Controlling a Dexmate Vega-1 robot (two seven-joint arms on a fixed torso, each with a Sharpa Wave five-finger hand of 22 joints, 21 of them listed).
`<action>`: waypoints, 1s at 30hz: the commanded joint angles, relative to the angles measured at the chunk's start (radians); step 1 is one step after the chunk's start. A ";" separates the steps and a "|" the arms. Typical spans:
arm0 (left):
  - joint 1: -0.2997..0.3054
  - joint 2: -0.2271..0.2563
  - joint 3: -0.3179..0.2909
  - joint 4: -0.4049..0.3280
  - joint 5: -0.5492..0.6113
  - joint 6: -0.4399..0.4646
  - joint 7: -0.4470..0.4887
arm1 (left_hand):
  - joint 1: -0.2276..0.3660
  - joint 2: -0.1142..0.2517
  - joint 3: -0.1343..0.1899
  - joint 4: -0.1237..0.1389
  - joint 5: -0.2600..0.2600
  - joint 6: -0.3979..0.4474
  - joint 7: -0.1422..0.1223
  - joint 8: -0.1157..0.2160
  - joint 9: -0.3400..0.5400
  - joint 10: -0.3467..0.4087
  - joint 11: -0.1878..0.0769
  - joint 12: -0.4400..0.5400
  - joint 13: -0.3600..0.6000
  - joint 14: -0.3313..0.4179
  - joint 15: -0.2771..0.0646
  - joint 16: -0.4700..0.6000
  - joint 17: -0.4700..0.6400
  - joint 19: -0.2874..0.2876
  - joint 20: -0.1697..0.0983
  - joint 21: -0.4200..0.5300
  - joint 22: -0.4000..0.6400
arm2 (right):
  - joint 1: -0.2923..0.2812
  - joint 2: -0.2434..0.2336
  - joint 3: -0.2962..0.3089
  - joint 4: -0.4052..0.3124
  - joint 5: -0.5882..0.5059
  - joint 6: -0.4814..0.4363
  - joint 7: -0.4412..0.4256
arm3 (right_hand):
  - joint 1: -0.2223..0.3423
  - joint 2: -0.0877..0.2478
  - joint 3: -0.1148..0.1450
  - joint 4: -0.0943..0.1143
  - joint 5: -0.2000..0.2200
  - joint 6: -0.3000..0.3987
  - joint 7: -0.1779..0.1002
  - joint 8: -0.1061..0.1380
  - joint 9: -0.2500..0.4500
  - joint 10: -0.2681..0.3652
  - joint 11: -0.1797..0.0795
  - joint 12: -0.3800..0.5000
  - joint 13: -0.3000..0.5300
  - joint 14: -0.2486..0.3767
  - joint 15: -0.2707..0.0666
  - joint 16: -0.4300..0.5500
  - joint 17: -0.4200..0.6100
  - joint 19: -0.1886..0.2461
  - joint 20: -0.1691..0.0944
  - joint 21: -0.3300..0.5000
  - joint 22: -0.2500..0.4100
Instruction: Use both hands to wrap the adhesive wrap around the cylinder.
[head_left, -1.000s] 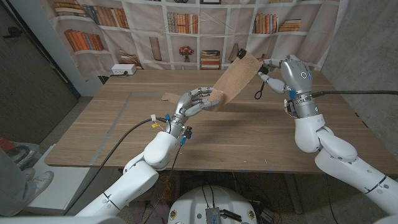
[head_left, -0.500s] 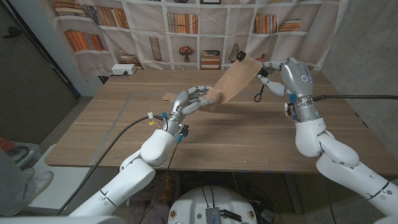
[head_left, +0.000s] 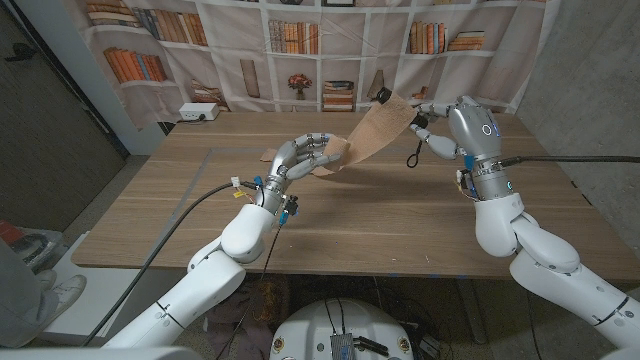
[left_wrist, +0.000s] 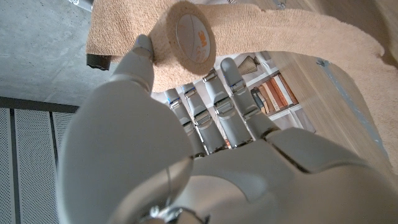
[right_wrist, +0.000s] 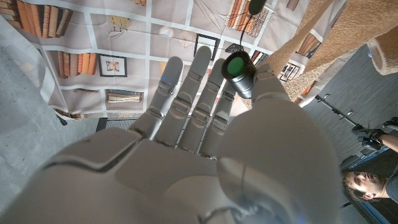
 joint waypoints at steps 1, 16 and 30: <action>-0.009 0.005 -0.029 0.012 0.017 -0.006 0.015 | 0.175 0.188 0.003 0.005 0.008 0.100 0.103 0.005 0.006 0.003 -0.005 0.007 0.003 0.005 -0.063 0.005 0.003 -0.006 -0.087 0.004 -0.001 | 0.006 -0.012 -0.003 0.007 -0.012 0.046 0.010 | 0.113 0.124 0.004 0.006 0.006 0.035 -0.029 0.005 0.002 0.035 -0.024 0.004 0.005 0.012 -0.082 -0.004 0.006 -0.003 -0.162 0.004 0.002; 0.047 0.014 -0.101 -0.021 0.047 -0.003 0.089 | 0.175 0.188 0.003 0.005 0.008 0.099 0.101 0.007 0.005 0.003 -0.005 0.007 0.003 0.004 -0.063 0.005 0.003 -0.008 -0.086 0.007 -0.002 | 0.021 -0.062 -0.008 0.011 -0.047 0.134 0.029 | 0.110 0.124 0.003 0.009 0.007 0.037 -0.029 0.005 0.002 0.036 -0.024 0.002 0.004 0.011 -0.081 -0.005 0.007 -0.004 -0.160 0.002 -0.002; 0.031 0.027 -0.119 -0.021 0.031 0.004 0.051 | 0.174 0.189 0.003 0.005 0.009 0.098 0.102 0.008 0.004 0.002 -0.005 0.007 0.003 0.005 -0.063 0.005 0.004 -0.011 -0.085 0.008 -0.002 | 0.056 -0.072 -0.039 0.022 -0.068 0.187 0.073 | 0.110 0.123 0.003 0.008 0.007 0.038 -0.029 0.004 0.001 0.039 -0.024 0.002 0.004 0.011 -0.081 -0.006 0.007 -0.004 -0.162 0.003 -0.004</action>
